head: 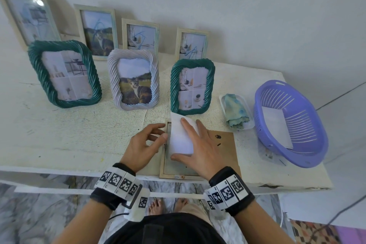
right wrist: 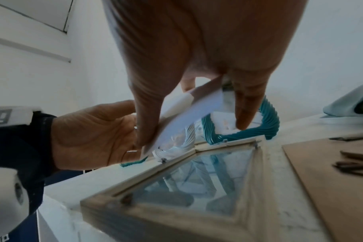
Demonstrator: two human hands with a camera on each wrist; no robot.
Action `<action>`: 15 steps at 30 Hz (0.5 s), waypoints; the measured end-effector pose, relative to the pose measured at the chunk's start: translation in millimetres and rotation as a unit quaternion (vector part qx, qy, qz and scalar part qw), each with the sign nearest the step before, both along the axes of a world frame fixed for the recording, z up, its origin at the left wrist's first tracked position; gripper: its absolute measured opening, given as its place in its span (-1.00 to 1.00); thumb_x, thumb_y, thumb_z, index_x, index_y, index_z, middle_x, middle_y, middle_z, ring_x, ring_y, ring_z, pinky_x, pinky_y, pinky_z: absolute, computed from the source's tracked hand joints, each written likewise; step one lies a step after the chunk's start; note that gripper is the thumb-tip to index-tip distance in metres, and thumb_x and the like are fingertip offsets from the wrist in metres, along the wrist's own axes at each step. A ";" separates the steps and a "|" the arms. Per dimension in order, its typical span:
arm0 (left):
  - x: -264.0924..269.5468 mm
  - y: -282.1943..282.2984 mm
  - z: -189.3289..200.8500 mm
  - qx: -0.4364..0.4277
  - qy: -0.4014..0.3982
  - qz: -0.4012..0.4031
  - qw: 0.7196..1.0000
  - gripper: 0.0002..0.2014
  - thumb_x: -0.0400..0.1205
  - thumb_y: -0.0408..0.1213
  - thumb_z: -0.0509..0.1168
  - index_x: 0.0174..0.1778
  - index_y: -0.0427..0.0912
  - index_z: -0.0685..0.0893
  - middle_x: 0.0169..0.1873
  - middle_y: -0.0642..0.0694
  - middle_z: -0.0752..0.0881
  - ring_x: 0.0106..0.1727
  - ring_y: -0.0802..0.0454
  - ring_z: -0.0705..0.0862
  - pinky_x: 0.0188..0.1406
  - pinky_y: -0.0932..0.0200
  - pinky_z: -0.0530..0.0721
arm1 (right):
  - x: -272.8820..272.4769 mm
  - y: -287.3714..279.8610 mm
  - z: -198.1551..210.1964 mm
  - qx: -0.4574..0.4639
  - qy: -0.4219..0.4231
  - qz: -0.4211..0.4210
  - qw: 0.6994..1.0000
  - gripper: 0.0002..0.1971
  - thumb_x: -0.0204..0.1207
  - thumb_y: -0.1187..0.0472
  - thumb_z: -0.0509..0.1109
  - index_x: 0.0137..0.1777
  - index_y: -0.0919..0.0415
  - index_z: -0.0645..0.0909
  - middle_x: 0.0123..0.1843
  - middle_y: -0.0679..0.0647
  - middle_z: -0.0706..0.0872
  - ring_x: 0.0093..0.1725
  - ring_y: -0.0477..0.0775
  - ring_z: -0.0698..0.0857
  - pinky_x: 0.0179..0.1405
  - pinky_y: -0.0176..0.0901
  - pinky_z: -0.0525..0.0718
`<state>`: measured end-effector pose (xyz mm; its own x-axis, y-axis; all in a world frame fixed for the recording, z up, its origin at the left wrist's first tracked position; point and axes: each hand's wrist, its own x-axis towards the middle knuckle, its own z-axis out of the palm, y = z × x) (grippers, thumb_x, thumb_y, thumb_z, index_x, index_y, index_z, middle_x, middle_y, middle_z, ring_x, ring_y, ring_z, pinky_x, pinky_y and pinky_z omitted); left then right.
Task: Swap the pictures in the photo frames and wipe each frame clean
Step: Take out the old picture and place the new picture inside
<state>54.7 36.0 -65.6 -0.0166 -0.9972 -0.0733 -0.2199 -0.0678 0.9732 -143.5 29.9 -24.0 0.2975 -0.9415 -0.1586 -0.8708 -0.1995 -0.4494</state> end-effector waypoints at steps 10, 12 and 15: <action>-15.9 -5.6 21.5 0.014 0.067 0.015 0.998 -0.80 0.61 -0.48 0.37 -0.04 -0.09 0.55 -0.23 -0.15 0.71 -0.26 -0.12 0.74 -0.18 -0.19 0.81 | -15.0 16.1 4.3 -0.003 -0.313 -0.055 0.948 -0.27 0.56 0.29 0.44 0.64 -0.11 0.19 0.64 -0.27 0.21 0.61 -0.36 0.14 0.53 -0.42 0.22; -18.5 -5.1 20.5 0.000 -0.004 0.004 1.000 -0.90 0.61 -0.35 0.40 -0.08 -0.06 0.65 -0.16 -0.05 0.75 -0.22 -0.07 0.77 -0.16 -0.09 0.82 | -14.2 20.7 9.2 0.000 -0.374 -0.060 0.926 -0.26 0.60 0.50 0.26 0.66 -0.07 0.10 0.60 -0.43 0.21 0.60 -0.41 0.16 0.39 -0.53 0.33; -26.9 -0.7 28.9 -0.006 -0.009 -0.022 1.000 -0.73 0.59 0.13 0.34 -0.15 0.01 0.77 -0.07 0.05 0.76 -0.08 0.09 0.77 -0.15 -0.02 0.82 | -12.1 25.9 16.5 0.028 -0.412 -0.051 0.909 -0.19 0.65 0.43 0.28 0.67 -0.18 -0.08 0.40 -0.16 0.58 0.31 -0.32 0.61 0.05 -0.49 0.59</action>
